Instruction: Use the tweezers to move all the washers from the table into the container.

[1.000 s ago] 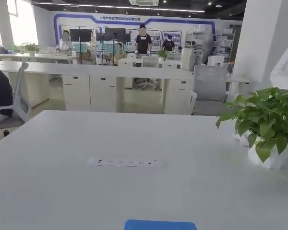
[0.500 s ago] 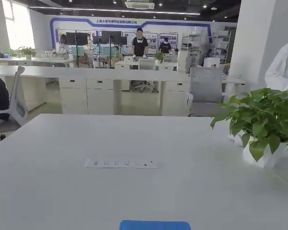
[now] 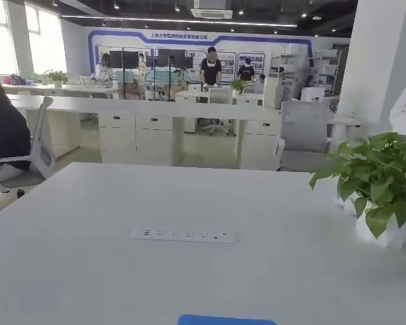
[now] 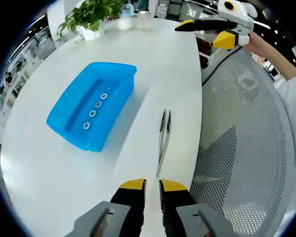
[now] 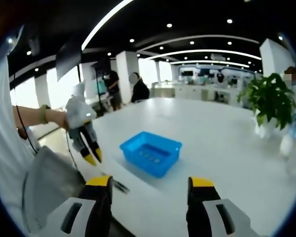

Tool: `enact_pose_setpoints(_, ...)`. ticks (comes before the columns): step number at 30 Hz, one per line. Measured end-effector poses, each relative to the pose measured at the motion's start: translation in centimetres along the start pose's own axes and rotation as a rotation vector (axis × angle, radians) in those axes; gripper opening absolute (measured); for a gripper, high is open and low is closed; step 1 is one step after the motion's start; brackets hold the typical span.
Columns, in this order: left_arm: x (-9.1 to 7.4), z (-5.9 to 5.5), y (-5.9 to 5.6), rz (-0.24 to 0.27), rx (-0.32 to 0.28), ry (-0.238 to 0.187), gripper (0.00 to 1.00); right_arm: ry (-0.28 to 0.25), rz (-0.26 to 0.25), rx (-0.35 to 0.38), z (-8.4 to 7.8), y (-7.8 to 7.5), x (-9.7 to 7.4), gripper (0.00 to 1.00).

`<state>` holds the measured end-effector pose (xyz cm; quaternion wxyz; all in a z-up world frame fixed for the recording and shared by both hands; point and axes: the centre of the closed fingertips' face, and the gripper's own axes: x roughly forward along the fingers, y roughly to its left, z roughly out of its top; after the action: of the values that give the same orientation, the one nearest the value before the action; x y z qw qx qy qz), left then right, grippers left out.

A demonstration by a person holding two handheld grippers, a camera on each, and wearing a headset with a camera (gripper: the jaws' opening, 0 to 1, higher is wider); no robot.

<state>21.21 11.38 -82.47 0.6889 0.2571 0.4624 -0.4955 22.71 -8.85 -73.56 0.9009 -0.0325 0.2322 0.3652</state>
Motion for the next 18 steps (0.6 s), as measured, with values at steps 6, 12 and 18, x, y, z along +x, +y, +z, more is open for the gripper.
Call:
enact_pose_setpoints(6,-2.7,1.1,0.5,0.130,-0.133,-0.278,0.23,-0.071,-0.040,0.029,1.0,-1.2,-0.5,0.67)
enact_pose_setpoints(12,-5.5,2.8,0.9,0.265,-0.223,-0.508,0.44,-0.154,-0.067,0.004,2.2,-1.9,-0.5,0.80)
enact_pose_setpoints(18,-10.2,3.7,2.4,0.449,-0.357,-0.752,0.70,-0.209,-0.062,0.000,3.7,-1.5,-0.2,0.93)
